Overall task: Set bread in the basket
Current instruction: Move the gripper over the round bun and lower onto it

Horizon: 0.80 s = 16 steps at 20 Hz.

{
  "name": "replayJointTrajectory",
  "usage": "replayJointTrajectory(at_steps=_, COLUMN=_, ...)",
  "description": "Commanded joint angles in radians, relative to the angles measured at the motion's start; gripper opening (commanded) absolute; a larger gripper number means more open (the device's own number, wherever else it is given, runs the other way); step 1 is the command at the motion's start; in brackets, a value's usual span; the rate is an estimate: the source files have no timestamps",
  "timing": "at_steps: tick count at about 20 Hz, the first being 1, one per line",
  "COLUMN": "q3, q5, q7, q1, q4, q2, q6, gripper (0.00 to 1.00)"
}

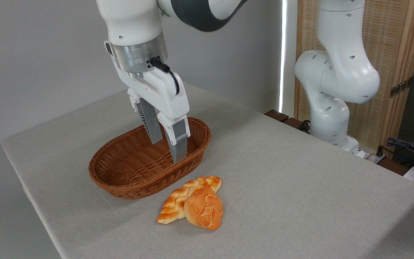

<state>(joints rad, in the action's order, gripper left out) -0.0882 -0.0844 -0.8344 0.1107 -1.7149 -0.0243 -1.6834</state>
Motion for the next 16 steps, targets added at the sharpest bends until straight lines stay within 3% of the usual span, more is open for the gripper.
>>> replayJointTrajectory(at_steps=1, q3=-0.063, q5=0.002, q7=-0.103, q1=-0.002, q4=-0.046, q2=0.015, q6=-0.038, gripper=1.00)
replayJointTrajectory(at_steps=3, q3=-0.105, q5=0.008, q7=-0.178, q1=-0.003, q4=-0.060, q2=0.015, q6=-0.068, gripper=1.00)
replayJointTrajectory(at_steps=5, q3=-0.143, q5=0.050, q7=-0.222, q1=-0.003, q4=-0.074, q2=0.023, q6=-0.078, gripper=1.00)
replayJointTrajectory(at_steps=9, q3=-0.176, q5=0.110, q7=-0.244, q1=-0.005, q4=-0.167, q2=0.014, q6=-0.116, gripper=1.00)
replayJointTrajectory(at_steps=14, q3=-0.166, q5=0.095, q7=-0.241, q1=0.003, q4=-0.255, q2=0.011, q6=-0.208, gripper=1.00)
replayJointTrajectory(at_steps=16, q3=-0.168, q5=0.063, q7=-0.242, q1=0.003, q4=-0.256, q2=-0.002, q6=-0.211, gripper=1.00)
